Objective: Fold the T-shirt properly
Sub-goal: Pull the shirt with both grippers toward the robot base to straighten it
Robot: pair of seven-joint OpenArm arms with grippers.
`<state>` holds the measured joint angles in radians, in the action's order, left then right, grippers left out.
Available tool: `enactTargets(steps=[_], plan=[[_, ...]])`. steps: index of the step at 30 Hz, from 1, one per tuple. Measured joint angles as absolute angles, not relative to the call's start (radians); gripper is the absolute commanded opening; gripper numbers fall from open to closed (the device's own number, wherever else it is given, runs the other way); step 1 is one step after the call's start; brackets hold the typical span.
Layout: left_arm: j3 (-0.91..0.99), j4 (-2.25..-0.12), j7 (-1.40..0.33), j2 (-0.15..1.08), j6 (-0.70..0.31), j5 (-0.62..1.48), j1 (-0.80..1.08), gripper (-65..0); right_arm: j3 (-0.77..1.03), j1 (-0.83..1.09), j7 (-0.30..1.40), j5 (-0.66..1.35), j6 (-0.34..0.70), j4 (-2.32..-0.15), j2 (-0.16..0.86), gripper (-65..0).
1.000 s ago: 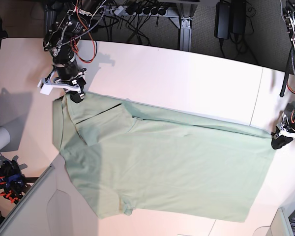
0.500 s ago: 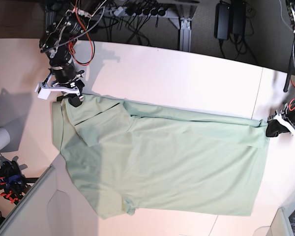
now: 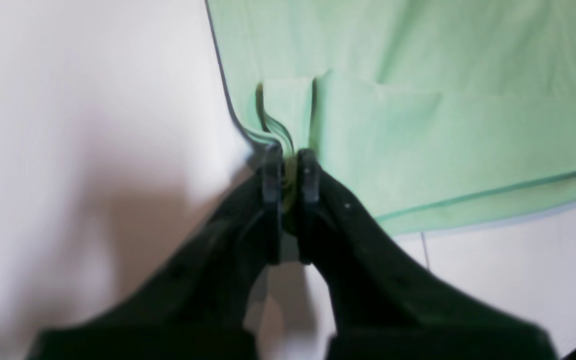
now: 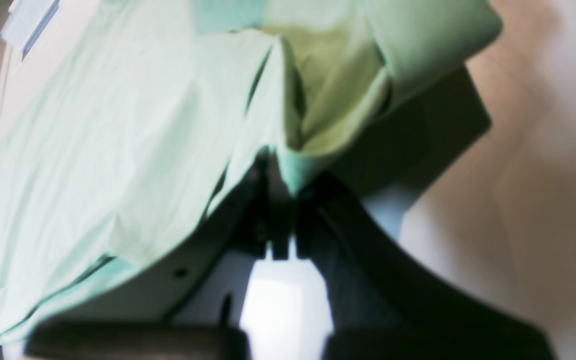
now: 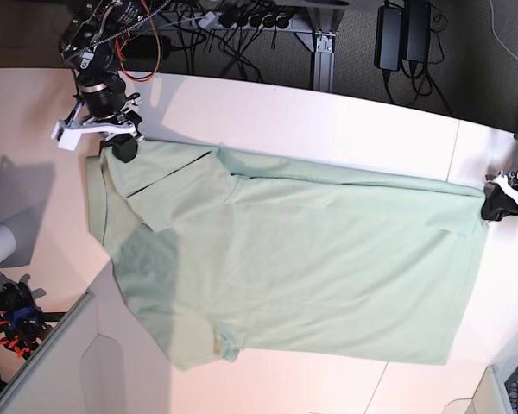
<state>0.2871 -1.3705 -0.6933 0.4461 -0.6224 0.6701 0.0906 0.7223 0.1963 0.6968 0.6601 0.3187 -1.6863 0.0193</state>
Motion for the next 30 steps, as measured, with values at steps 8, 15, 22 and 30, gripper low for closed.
enactTargets(steps=[8,15,22,30], plan=[[0.295,-1.482,-0.702,0.461,-0.621,0.659,0.204,-65.0,0.722,0.292,0.698,0.664,0.319,-1.782,0.022,-65.0],[0.306,-1.575,-0.703,0.466,-0.622,0.646,0.296,-65.0,0.721,0.371,0.697,0.666,0.319,-1.822,0.025,-65.0],[0.316,-1.593,-0.702,0.465,-0.622,0.653,0.349,-65.0,0.721,0.422,0.697,0.666,0.319,-1.828,0.026,-65.0],[0.379,-1.663,-0.711,0.466,-0.633,0.65,0.41,-65.0,0.721,0.493,0.704,0.669,0.321,-1.873,0.028,-65.0]])
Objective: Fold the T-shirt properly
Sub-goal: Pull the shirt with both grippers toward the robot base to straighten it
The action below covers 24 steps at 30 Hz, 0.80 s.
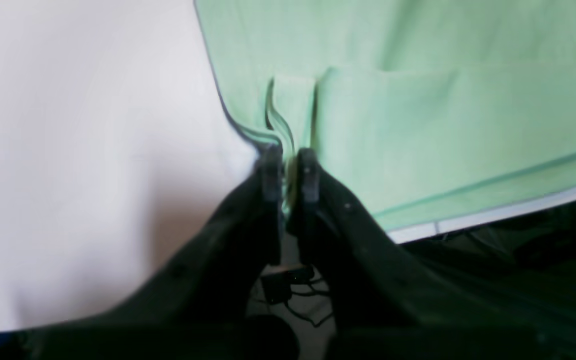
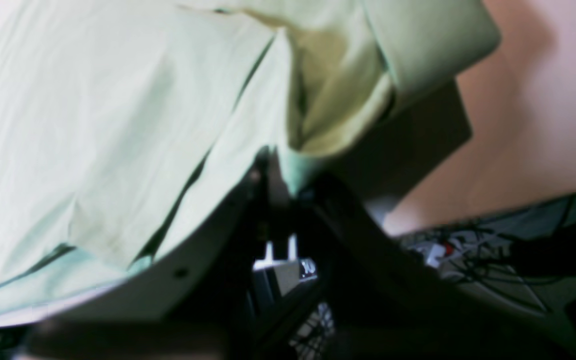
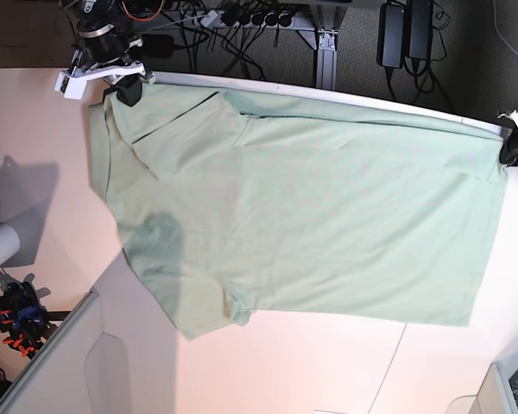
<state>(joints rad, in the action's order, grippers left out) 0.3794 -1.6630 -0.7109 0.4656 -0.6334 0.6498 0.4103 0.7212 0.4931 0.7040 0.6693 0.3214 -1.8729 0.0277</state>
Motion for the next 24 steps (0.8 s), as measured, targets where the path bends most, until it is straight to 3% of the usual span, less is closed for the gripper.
enactTargets(steps=[10,11,13,15,19,24], plan=[[0.379,-1.673,-0.696,0.465,-0.664,0.655,0.41,-65.0,0.721,0.505,0.704,0.644,0.321,-1.874,0.03,-65.0],[0.379,-1.673,-0.696,0.465,-0.665,0.655,0.41,-63.8,0.721,0.505,0.704,0.635,0.322,-1.874,0.03,-59.2],[0.379,-1.673,-0.69,0.466,-0.667,0.655,0.41,-55.4,0.721,0.505,0.704,0.627,0.322,-1.874,0.03,-45.7],[0.379,-1.673,-0.681,0.466,-0.667,0.654,0.41,-48.7,0.721,0.505,0.704,0.625,0.321,-1.874,0.03,-37.1],[0.379,-1.673,-0.673,0.466,-0.667,0.655,0.41,-40.1,0.721,0.505,0.704,0.609,0.321,-1.874,0.03,-34.8],[0.408,-1.674,-0.673,0.484,-0.664,0.712,0.406,-35.3,0.768,0.505,0.704,0.61,0.321,-1.879,0.03,-34.8]])
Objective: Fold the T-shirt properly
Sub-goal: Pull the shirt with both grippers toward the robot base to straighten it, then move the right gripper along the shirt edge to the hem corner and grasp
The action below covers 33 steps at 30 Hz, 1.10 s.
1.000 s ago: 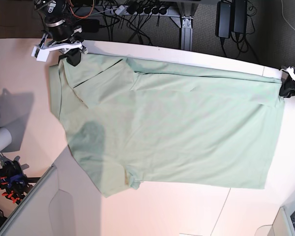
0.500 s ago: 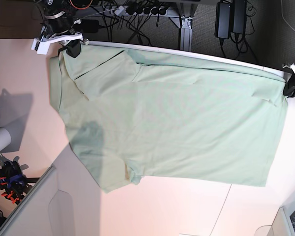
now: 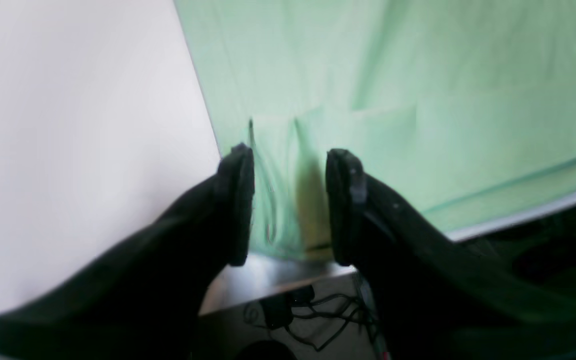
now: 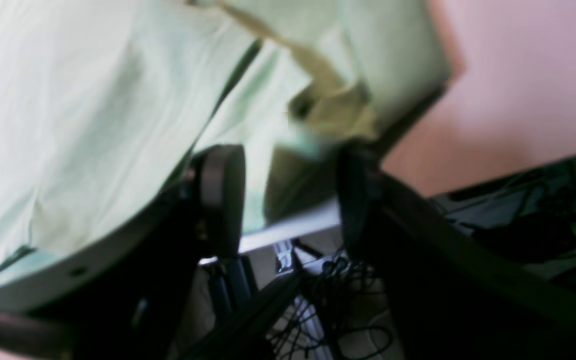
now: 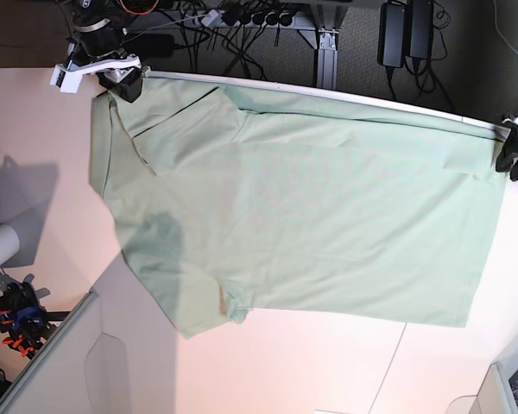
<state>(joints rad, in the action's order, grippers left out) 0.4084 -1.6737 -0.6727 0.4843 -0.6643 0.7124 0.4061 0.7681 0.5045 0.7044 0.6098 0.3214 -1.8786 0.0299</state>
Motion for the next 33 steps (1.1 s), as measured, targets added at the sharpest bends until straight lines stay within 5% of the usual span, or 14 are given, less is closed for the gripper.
enactTargets(steps=[7,15,33], plan=[[0.538,-1.76,-0.637,0.506,-0.662,0.763,0.375,-34.9,0.88,0.48,0.701,0.63,0.321,-1.939,0.054,-34.8],[0.439,-1.766,-0.617,0.55,-0.669,0.744,0.217,-34.9,0.87,0.162,0.632,0.533,0.315,-1.86,0.205,-34.8],[0.306,-1.764,-0.624,0.577,-0.667,0.683,0.227,-34.9,0.428,-0.644,0.317,0.142,0.307,-0.595,0.366,-30.6]])
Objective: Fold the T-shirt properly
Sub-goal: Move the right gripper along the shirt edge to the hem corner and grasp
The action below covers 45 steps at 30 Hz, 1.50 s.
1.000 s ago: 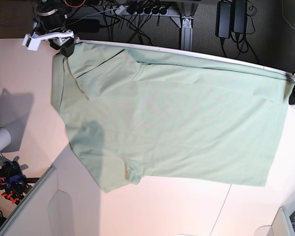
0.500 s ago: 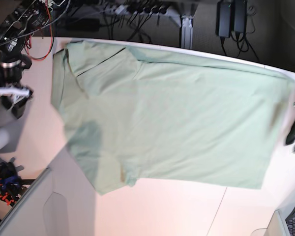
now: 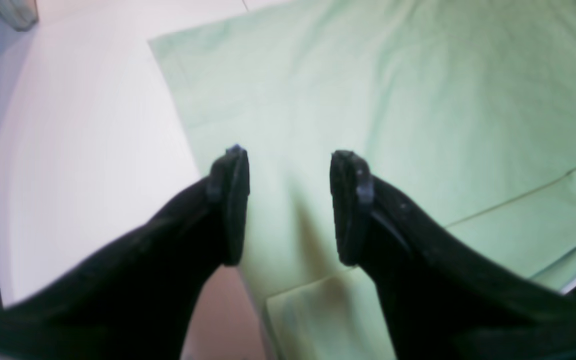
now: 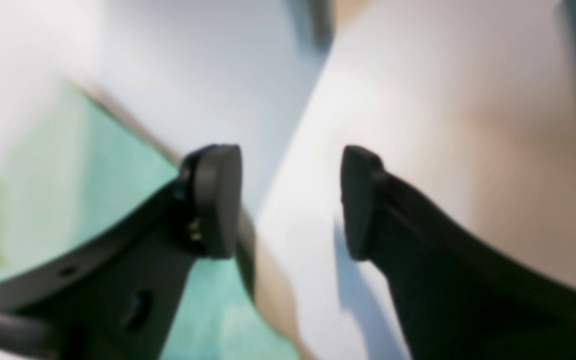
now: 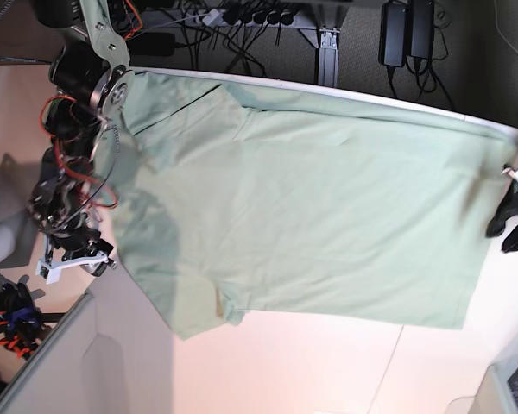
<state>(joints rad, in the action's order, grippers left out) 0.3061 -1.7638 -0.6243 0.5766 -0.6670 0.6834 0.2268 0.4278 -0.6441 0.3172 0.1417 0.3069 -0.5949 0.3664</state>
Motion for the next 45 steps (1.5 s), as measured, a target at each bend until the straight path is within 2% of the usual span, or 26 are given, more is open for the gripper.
enactTargets(steps=[6,9,13,20,25,34,41,45], plan=[[0.307,-1.76,-0.624,0.584,-0.667,0.686,0.226,-34.4,0.381,-0.652,0.297,0.126,0.309,-0.517,0.355,-30.1],[0.307,-1.736,-0.616,0.592,-0.667,0.687,0.226,-28.2,0.382,-0.652,0.296,0.129,0.329,-0.518,0.342,-30.1],[0.307,-1.675,-0.57,0.593,-0.666,0.678,0.214,-27.5,0.382,-0.657,0.292,0.135,0.358,-0.521,0.306,-30.1],[0.296,-1.491,-0.567,0.606,-0.663,0.685,0.076,-27.5,0.381,-0.657,0.294,0.133,0.368,-0.543,0.262,-30.1],[0.215,-1.364,-0.548,0.624,-0.661,0.687,-0.043,-27.5,0.381,-0.654,0.313,0.133,0.368,-0.558,0.264,-30.1],[0.002,-0.996,-0.436,0.599,-0.658,0.626,-0.336,-27.5,0.38,-0.651,0.311,0.134,0.374,-0.561,0.263,-30.1],[-0.073,-0.627,-0.263,0.511,-0.561,0.485,-0.566,-27.5,0.38,-0.635,0.293,0.164,0.375,-0.564,0.263,-30.1],[-0.083,-0.483,-0.24,0.46,-0.527,0.439,-0.625,-27.5,0.38,-0.629,0.288,0.168,0.377,-0.565,0.263,-30.1]])
